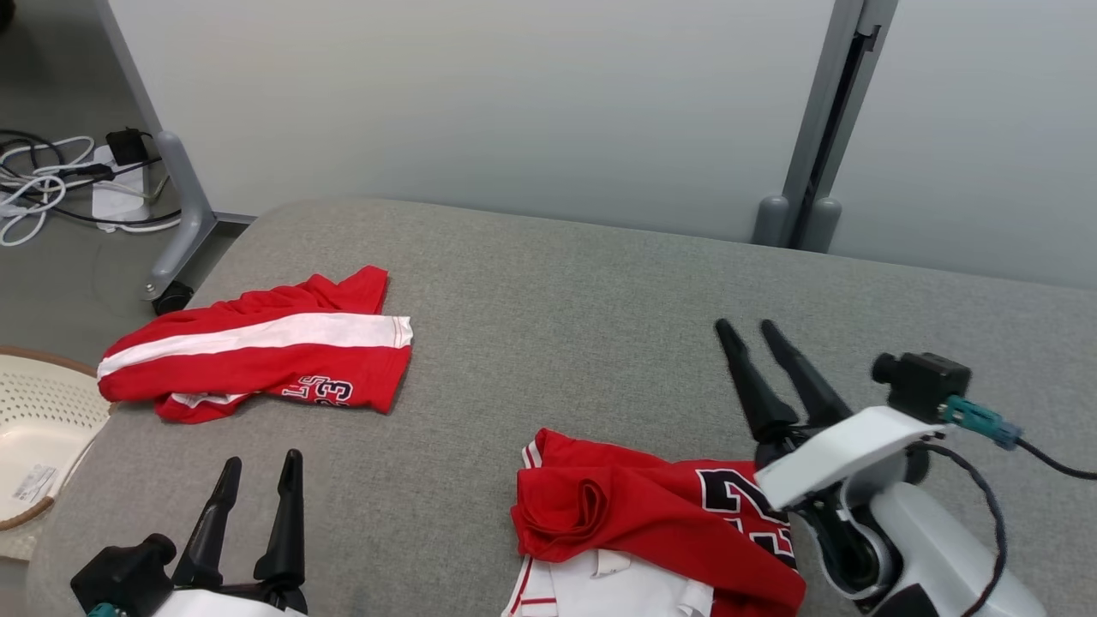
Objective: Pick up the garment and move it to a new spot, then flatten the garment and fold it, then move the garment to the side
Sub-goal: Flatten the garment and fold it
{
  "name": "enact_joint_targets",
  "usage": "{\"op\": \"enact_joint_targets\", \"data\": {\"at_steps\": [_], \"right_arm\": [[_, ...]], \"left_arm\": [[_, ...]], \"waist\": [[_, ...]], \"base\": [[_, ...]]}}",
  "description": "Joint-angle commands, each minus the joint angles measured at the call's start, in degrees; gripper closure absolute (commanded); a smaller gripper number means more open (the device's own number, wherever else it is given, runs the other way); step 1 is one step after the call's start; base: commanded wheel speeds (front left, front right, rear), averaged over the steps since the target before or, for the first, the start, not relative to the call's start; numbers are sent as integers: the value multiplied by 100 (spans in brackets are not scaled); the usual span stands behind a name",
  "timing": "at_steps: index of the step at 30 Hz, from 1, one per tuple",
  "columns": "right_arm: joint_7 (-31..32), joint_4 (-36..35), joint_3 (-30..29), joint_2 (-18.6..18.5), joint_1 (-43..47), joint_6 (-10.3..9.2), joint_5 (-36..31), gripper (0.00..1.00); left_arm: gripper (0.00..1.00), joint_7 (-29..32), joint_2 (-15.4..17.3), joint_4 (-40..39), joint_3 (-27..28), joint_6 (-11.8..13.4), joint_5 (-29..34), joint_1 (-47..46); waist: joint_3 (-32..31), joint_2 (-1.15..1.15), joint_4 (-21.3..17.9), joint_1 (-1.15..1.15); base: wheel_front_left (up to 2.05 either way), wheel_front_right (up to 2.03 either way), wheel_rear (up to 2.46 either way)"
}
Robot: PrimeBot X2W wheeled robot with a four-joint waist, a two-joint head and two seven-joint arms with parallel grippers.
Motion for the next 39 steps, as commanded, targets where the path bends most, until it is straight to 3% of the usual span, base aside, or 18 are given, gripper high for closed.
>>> {"op": "enact_joint_targets", "data": {"at_steps": [1, 5, 12, 13, 14, 15, 21, 24, 31, 39], "right_arm": [[-25, -41, -346, -148, 199, 3, -292, 0], [-25, 13, -826, -321, 395, 3, -814, 0], [377, -82, -1513, -133, 728, 3, -1674, 0], [460, -113, -1548, -85, 754, 3, -1773, 27], [532, -139, -1591, -46, 778, 3, -1862, 71], [609, -141, -1626, -22, 799, 3, -1991, 100], [1571, 470, -1645, 148, 817, 4, -2711, 100], [2005, 809, -1607, 277, 763, 3, -2759, 100], [2684, 1262, -1555, 471, 922, 3, -1995, 100], [3109, 522, -959, 495, 1327, 3, -913, 100]], "left_arm": [[0, -25, 4, -51, 52, 27, 37, 58], [0, -31, -32, -99, 103, 38, 48, 102], [0, -35, -106, -114, 155, -49, 94, 98], [0, -36, -113, -105, 160, -54, 101, 87], [0, -36, -121, -98, 163, -62, 108, 74], [0, -37, -126, -89, 166, -72, 111, 58], [0, -39, -149, -32, 152, -120, 146, -4], [0, -38, -152, 7, 113, -149, 148, -37], [0, -26, -149, 100, 63, -165, 149, -37], [0, -26, -118, 107, 67, -128, 114, 12]], "waist": [[-21, 0, -111, 0], [-23, 0, -206, 0], [8, 0, -330, 0], [14, 0, -334, 0], [20, 0, -335, 0], [25, 0, -332, 0], [56, 0, -279, 0], [64, 0, -180, 0], [54, 0, 58, 0], [43, 0, 117, 0]], "base": [[0, 0, 0], [0, 0, 0], [0, 0, 0], [0, 0, 0], [0, 0, 0], [0, 0, 0], [0, 0, 0], [0, 0, 0], [0, 0, 0], [0, 0, 0]]}}
